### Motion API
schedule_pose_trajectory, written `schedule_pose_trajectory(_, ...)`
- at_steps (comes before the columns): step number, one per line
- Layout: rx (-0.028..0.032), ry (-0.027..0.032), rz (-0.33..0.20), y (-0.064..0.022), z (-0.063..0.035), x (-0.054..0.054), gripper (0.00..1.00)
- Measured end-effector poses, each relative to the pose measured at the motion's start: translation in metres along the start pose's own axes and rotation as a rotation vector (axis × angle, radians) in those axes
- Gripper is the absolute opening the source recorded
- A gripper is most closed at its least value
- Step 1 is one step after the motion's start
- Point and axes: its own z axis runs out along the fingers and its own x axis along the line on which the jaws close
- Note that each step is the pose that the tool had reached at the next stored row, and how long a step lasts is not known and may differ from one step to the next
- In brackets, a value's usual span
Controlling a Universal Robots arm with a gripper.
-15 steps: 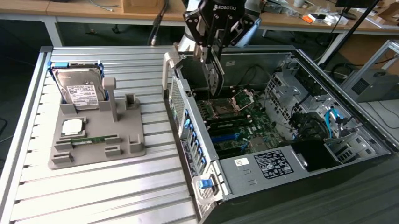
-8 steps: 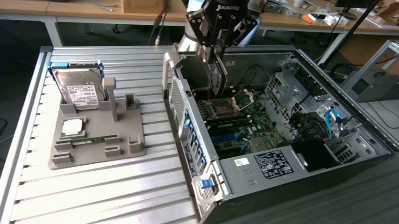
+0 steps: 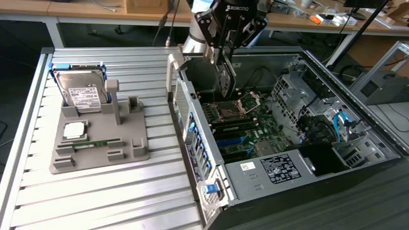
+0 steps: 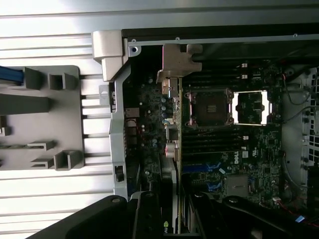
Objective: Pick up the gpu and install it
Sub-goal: 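Pick up the gpu and move the gpu toward the slot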
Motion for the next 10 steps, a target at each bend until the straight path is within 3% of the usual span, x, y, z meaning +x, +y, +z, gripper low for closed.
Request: schedule_pose_trajectory(10, 0.0003, 0.0000, 0.000, 0.0005, 0.0003, -0.0100, 0.27)
